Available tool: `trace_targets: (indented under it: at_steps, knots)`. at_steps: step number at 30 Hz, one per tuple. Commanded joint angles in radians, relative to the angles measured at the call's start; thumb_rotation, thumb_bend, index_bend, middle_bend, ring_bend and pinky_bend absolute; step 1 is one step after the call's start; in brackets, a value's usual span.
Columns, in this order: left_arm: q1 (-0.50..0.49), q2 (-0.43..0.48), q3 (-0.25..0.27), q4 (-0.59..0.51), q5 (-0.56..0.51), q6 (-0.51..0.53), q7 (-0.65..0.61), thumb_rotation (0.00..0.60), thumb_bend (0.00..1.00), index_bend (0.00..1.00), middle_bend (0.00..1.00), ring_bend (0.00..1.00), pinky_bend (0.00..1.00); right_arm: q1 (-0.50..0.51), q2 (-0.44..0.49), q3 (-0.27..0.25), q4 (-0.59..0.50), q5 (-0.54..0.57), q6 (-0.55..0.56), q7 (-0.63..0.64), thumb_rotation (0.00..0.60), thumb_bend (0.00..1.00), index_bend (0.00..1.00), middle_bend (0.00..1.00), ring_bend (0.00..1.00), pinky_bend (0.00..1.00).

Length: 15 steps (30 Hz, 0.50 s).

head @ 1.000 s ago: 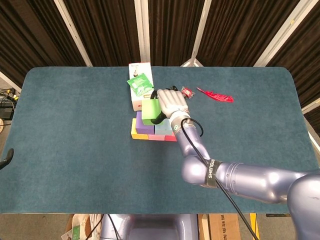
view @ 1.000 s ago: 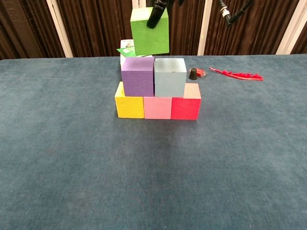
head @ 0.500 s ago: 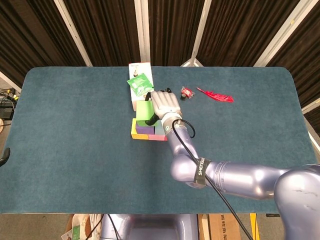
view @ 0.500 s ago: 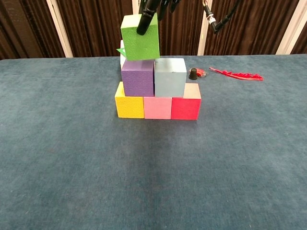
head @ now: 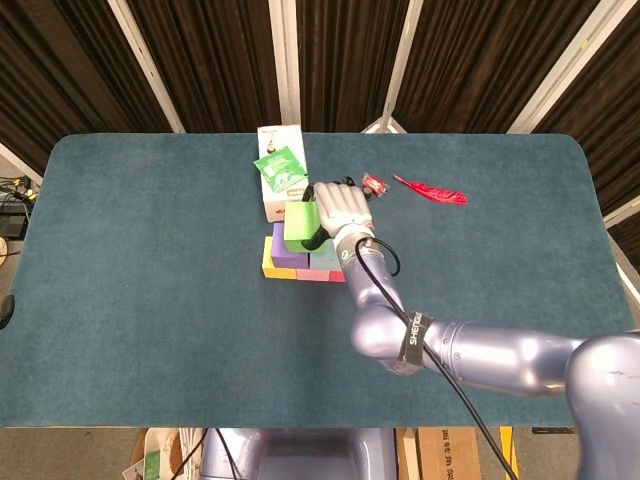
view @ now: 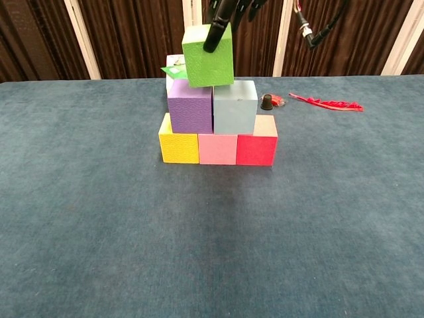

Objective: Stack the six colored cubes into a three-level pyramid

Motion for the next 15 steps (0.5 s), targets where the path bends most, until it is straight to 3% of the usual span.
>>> trace_targets:
  at_steps: [1, 15]
  knots:
    - [0.001, -0.001, 0.002, -0.003, 0.001, 0.001, 0.003, 0.6, 0.36, 0.12, 0.05, 0.0, 0.0, -0.012, 0.002, 0.009, -0.002, -0.003, -0.002, -0.009, 0.6, 0.24, 0.38, 0.37, 0.18, 0.0]
    - [0.002, -0.001, 0.003, -0.009, 0.003, 0.004, 0.001, 0.6, 0.36, 0.12, 0.05, 0.0, 0.0, -0.051, -0.001, 0.057, -0.018, -0.006, 0.002, -0.045, 0.6, 0.24, 0.38, 0.36, 0.18, 0.0]
